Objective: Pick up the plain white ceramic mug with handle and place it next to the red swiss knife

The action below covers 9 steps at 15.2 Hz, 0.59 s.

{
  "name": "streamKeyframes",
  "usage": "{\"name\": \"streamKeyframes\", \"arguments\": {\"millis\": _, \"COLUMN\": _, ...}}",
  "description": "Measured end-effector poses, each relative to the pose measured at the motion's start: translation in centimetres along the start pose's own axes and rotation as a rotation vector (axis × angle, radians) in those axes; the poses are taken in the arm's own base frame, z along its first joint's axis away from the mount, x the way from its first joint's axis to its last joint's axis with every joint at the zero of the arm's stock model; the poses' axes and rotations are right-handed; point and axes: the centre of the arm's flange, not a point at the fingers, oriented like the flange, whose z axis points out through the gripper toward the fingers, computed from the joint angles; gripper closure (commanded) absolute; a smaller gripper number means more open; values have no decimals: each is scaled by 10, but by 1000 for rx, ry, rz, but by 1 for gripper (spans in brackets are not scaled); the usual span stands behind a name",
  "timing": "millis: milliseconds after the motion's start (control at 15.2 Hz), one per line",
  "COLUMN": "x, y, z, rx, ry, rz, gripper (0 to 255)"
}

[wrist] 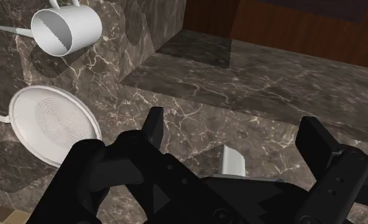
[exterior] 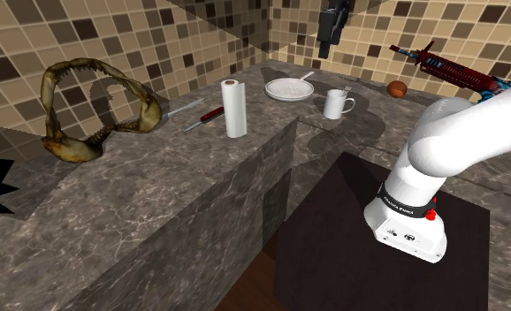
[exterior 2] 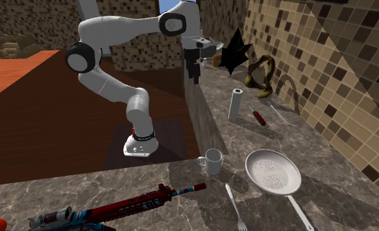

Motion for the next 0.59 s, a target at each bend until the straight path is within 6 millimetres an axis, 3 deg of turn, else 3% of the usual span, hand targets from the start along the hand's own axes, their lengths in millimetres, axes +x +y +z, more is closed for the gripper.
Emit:
{"name": "streamKeyframes", "arguments": {"millis": 132, "x": 1, "y": 6, "z": 4, "rx": 2, "ry": -1, "rz": 0, "gripper": 0}}
{"name": "streamKeyframes", "arguments": {"millis": 594, "x": 3, "y": 75, "z": 60, "rx": 27, "ry": -18, "rz": -5, "gripper": 0}}
